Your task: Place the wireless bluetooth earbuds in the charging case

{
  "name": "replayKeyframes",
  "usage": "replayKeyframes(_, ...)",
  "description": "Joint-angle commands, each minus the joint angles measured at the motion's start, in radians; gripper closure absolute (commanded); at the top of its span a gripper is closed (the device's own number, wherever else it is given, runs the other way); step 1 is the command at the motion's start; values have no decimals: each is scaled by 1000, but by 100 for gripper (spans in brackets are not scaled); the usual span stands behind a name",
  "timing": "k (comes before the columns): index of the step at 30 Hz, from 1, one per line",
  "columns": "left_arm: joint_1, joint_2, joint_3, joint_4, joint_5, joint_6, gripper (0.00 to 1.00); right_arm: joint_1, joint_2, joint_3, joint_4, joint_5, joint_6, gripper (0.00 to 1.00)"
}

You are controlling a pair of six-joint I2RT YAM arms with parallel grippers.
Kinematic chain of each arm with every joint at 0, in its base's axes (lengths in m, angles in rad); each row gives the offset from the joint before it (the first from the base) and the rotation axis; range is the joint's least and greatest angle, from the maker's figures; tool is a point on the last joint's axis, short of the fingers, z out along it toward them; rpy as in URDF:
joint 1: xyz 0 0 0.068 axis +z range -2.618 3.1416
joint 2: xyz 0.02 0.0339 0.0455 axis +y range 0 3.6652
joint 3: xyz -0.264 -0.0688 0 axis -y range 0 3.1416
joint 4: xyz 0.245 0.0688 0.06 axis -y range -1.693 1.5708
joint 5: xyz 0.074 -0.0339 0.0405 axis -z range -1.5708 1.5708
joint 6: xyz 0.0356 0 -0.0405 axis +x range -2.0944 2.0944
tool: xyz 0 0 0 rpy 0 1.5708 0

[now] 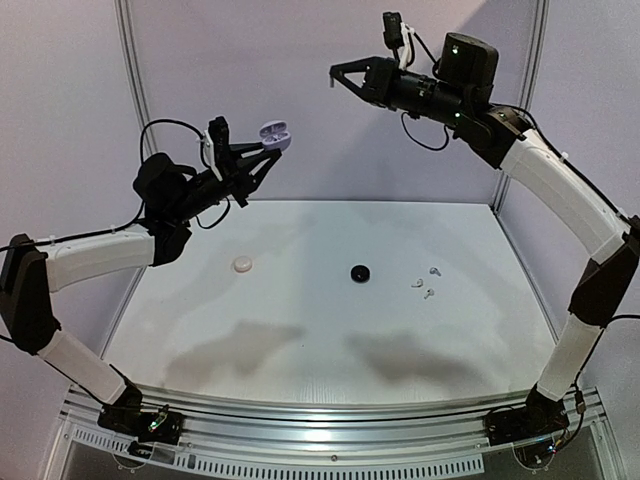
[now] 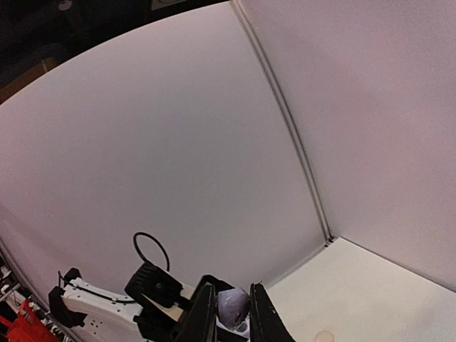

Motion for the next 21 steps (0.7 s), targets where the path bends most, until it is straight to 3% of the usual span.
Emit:
replayKeyframes(1, -18, 0, -3, 91, -35, 35, 100, 51, 109, 50, 216, -146, 71, 90)
replayKeyframes(10, -20, -12, -7, 133, -30, 0, 100, 134, 182, 76, 259, -245, -10, 89)
replayKeyframes(21, -21, -27, -21, 138, -31, 30, 100, 140, 197, 43, 193, -187, -52, 92)
